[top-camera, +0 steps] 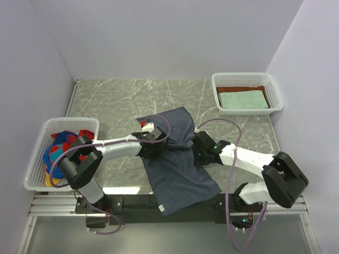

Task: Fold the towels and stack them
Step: Flatten out the crumpled towel

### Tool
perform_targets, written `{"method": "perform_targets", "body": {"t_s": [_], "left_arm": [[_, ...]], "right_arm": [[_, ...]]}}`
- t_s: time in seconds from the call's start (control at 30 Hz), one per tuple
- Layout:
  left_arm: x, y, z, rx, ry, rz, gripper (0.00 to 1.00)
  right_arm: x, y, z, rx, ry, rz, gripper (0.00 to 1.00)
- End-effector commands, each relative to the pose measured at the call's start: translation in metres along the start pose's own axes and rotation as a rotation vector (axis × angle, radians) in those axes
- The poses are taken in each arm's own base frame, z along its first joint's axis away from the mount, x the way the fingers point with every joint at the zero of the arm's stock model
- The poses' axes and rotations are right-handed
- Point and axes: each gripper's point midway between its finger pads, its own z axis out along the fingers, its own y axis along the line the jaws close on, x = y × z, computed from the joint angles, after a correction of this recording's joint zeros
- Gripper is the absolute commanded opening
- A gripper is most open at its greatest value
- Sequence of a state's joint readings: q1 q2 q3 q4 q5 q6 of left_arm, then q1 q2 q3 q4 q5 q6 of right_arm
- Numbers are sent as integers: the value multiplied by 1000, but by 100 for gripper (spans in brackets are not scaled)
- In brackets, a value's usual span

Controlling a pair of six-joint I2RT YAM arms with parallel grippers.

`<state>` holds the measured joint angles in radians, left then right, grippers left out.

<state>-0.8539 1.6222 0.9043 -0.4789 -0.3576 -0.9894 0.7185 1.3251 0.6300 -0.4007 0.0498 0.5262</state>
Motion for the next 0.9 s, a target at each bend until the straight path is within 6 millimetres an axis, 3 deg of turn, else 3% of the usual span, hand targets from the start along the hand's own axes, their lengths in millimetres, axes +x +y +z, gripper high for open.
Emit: {"method": "perform_targets", "body": {"t_s": [0.0,0.27,0.5,0.6,0.67,0.73,0.87], "left_arm": [[-13,27,19,-108,-11,36,52],[-76,38,53,-203,-57,79,57],[-145,10,71,-174,-153,158,71],[-164,-6,59,-123,-188,165,78],[-171,-14,36,-73,-215,131,82],[-168,-16,9,-12,-226,95,86],[-141,-8,-34,53,-196,-13,91]], "right_arm": [[-27,7,6,-18,-50,30,28],[-42,-16,26,52,-18,135,28],[-78,-21,31,55,-75,222,27],[-89,-18,19,43,-116,197,29],[-93,-15,2,33,-152,151,33],[-94,-14,-12,38,-177,118,37],[-63,-21,-25,84,-129,66,45]]}}
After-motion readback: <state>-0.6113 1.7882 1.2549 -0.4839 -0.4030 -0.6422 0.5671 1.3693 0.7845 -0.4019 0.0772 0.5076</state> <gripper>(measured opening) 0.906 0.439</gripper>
